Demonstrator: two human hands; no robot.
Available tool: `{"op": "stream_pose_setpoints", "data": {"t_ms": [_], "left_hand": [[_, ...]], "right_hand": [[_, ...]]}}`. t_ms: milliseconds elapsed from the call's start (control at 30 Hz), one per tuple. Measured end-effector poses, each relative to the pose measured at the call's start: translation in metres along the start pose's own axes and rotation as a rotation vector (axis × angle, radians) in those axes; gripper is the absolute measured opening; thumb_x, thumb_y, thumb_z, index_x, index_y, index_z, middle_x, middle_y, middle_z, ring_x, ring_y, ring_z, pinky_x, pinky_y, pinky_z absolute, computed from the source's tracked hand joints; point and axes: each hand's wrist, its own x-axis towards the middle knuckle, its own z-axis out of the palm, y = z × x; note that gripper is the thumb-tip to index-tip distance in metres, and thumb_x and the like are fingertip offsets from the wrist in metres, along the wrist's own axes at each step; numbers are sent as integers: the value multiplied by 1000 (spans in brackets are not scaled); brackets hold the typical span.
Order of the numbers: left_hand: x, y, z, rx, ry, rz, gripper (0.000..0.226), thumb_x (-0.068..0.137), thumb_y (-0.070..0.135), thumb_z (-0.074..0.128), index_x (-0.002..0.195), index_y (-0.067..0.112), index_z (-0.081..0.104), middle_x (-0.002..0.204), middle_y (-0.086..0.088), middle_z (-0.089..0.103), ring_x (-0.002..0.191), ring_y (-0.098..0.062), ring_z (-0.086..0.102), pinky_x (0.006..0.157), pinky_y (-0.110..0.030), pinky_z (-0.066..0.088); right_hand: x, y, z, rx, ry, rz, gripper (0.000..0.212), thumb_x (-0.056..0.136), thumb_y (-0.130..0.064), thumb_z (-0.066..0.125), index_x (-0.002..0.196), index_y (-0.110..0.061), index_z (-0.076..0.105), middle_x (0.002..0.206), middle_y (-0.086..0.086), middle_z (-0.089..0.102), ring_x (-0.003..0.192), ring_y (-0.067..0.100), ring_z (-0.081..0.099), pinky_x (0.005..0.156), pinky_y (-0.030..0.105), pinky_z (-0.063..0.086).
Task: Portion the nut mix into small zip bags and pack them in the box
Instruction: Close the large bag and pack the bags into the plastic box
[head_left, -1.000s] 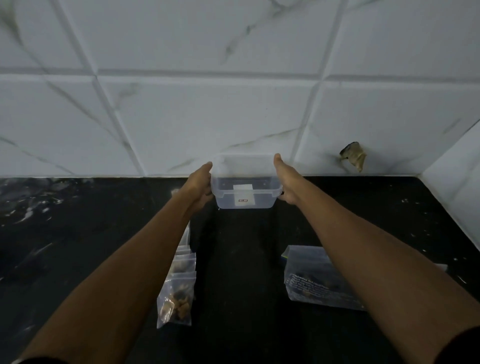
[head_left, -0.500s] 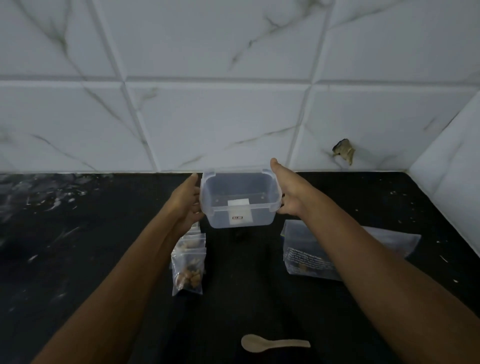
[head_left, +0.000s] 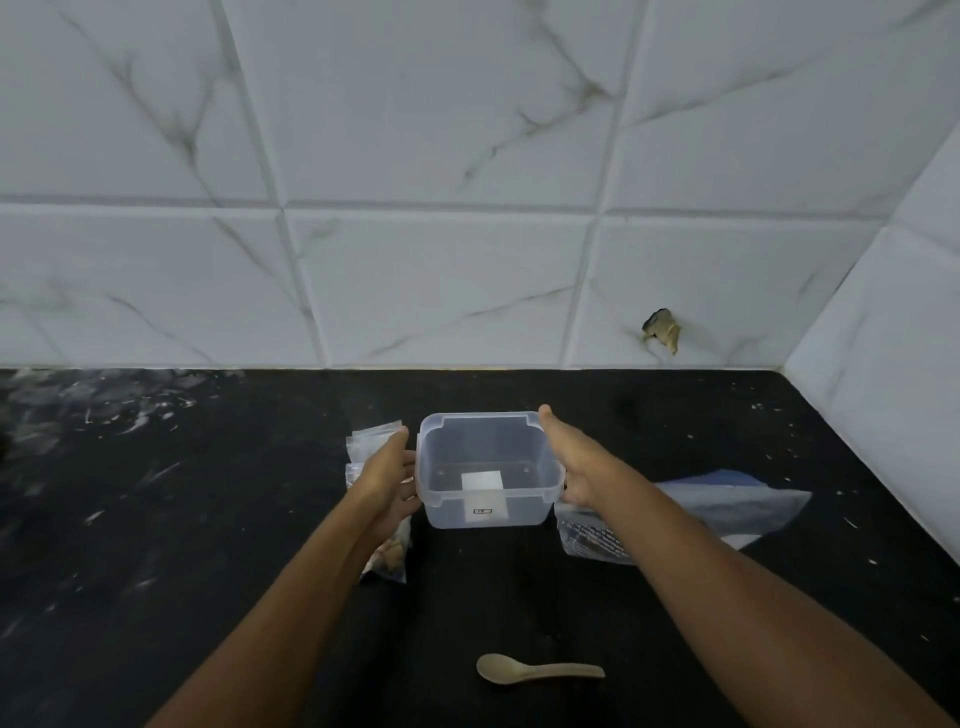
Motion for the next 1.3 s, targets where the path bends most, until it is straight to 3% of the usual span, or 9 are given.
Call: {"op": "stream_pose_setpoints", "data": {"t_ms": [267, 333, 433, 633, 767, 900, 1067, 1167, 1300], "left_hand": [[-9, -4, 8, 87, 50, 68, 41, 106, 37, 33, 125, 9, 56, 117, -7, 60, 101, -23, 59, 90, -37, 48], [-14, -9, 10, 335, 174, 247, 33, 105, 34, 39, 119, 12, 60, 122, -8, 61, 100, -19, 58, 86, -34, 48], [-20, -20, 12, 618, 334, 688, 40, 100, 30, 51, 135, 10, 53, 136, -8, 57, 117, -17, 54, 95, -31, 45], [-15, -34, 52, 1008, -105, 842, 61, 86, 46, 69, 141, 28, 48, 144, 9, 47, 135, -11, 39, 113, -36, 36], [-2, -47, 85, 1289, -226, 820, 72, 82, 48, 72, 146, 34, 40, 157, 7, 30, 149, -16, 15, 120, -40, 17], [10, -51, 101, 1383, -205, 809, 56, 86, 46, 69, 137, 34, 52, 161, 1, 25, 151, -22, 8, 122, -47, 14], [19, -52, 108, 1370, -197, 791, 36, 91, 43, 64, 126, 33, 64, 159, 0, 30, 150, -22, 16, 123, -46, 15], [23, -55, 109, 1402, -152, 796, 35, 94, 43, 59, 125, 29, 66, 156, 3, 37, 146, -19, 26, 122, -45, 19], [26, -57, 110, 1397, -96, 805, 32, 95, 40, 58, 121, 25, 70, 148, 5, 48, 137, -14, 40, 119, -41, 24]], "right_hand": [[-19, -5, -1, -114, 24, 8, 77, 90, -70, 30, 147, -18, 35, 147, 13, 43, 131, 33, 44, 111, 50, 35], [-31, -13, -11, -150, 33, -50, 75, 94, -66, 30, 151, -17, 29, 154, 11, 34, 139, 32, 35, 115, 48, 29], [-47, -26, -44, -211, 51, -221, 72, 95, -62, 33, 152, -17, 25, 157, 8, 29, 143, 28, 30, 117, 49, 25], [-60, -18, -142, -566, 193, -394, 37, 101, -16, 43, 137, -18, 51, 143, 5, 50, 129, 21, 47, 109, 39, 36], [-52, 12, -201, -898, 236, -328, 55, 93, 8, 40, 140, -19, 48, 150, 6, 43, 133, 22, 44, 108, 35, 35], [-35, 44, -241, -1070, 129, -229, 73, 85, 13, 47, 146, -25, 39, 154, 6, 35, 135, 22, 41, 109, 30, 36], [-31, 66, -252, -602, 40, -171, 56, 91, 13, 41, 133, -22, 54, 135, 10, 55, 119, 22, 54, 84, 27, 49], [-34, 79, -258, -240, -21, -129, 39, 97, 2, 40, 116, -24, 63, 129, 6, 59, 114, 20, 58, 85, 34, 52], [-30, 99, -266, 173, -87, -124, 36, 98, -1, 39, 128, -9, 57, 127, 14, 62, 108, 27, 65, 83, 38, 58]]}}
